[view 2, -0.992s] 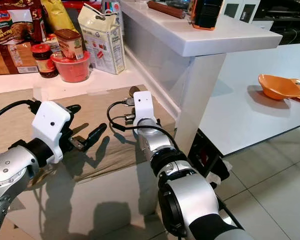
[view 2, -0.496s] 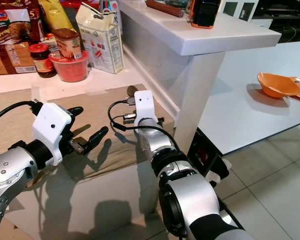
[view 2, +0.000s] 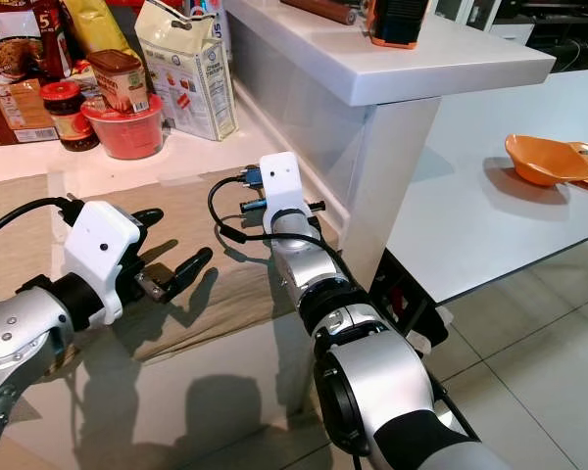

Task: Setting the table

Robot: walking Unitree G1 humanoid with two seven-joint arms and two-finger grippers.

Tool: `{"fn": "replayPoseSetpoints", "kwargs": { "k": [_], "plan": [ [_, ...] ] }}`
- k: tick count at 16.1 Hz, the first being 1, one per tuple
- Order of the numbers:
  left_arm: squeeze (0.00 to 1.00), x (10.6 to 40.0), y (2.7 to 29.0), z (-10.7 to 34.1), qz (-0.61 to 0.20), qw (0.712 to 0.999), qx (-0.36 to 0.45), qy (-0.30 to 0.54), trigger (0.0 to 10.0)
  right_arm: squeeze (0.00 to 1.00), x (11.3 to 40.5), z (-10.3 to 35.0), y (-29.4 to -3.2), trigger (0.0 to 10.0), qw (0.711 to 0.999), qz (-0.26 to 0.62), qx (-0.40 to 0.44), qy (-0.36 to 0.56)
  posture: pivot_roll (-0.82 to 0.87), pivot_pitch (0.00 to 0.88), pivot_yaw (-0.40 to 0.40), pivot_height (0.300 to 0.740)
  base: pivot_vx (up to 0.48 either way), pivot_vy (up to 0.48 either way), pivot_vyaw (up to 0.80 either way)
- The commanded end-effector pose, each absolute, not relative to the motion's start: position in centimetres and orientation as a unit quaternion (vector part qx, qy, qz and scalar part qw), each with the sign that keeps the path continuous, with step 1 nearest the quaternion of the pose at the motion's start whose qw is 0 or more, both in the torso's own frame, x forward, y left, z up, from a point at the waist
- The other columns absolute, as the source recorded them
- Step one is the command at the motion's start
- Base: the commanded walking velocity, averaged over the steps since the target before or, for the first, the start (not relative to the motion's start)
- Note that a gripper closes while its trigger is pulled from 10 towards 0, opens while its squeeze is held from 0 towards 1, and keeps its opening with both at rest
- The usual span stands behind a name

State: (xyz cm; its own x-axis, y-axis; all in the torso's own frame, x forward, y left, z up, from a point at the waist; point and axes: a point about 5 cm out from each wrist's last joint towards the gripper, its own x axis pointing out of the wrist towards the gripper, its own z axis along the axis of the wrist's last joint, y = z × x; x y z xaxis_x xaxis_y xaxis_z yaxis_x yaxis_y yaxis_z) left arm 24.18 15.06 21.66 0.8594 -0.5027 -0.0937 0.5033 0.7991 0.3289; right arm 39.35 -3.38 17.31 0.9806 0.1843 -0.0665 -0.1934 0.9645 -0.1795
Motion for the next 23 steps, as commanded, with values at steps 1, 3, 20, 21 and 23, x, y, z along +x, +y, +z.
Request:
{"fn": "replayPoseSetpoints", "kwargs": {
  "k": [1, 3, 20, 21, 23],
  "plan": [
    [0.00, 24.7, 15.4, 21.4, -0.222, 0.961, 0.164, -0.029, 10.0, 0.00, 39.4, 19.1, -3.6, 10.0, 0.981, 0.102, -0.150, -0.070, 0.18, 0.000, -0.032, 0.732, 0.000, 0.000, 0.00],
    [0.00, 25.0, 16.8, 19.9, -0.149, 0.982, 0.116, -0.023, 10.0, 0.00, 38.9, 19.3, -3.8, 10.0, 0.977, 0.121, -0.136, -0.110, 0.16, 0.000, -0.049, 0.732, 0.000, 0.000, 0.00],
    [0.00, 25.3, 17.3, 19.3, -0.059, 0.991, 0.088, -0.084, 10.0, 0.00, 28.8, 15.7, -9.5, 10.0, 0.962, 0.174, -0.139, -0.160, 0.08, 0.000, -0.076, 0.732, 0.140, 0.000, 0.00],
    [0.00, 25.3, 17.2, 19.3, -0.058, 0.991, 0.087, -0.084, 10.0, 0.00, 28.8, 15.6, -9.2, 10.0, 0.962, 0.178, -0.137, -0.153, 0.08, 0.000, -0.076, 0.732, 0.454, 0.000, 0.00],
    [0.00, 25.3, 17.2, 19.3, -0.058, 0.991, 0.093, -0.081, 10.0, 0.00, 28.9, 15.5, -9.0, 10.0, 0.963, 0.179, -0.137, -0.147, 0.09, 0.000, -0.077, 0.732, 0.454, 0.000, 0.00]
  ]
}}
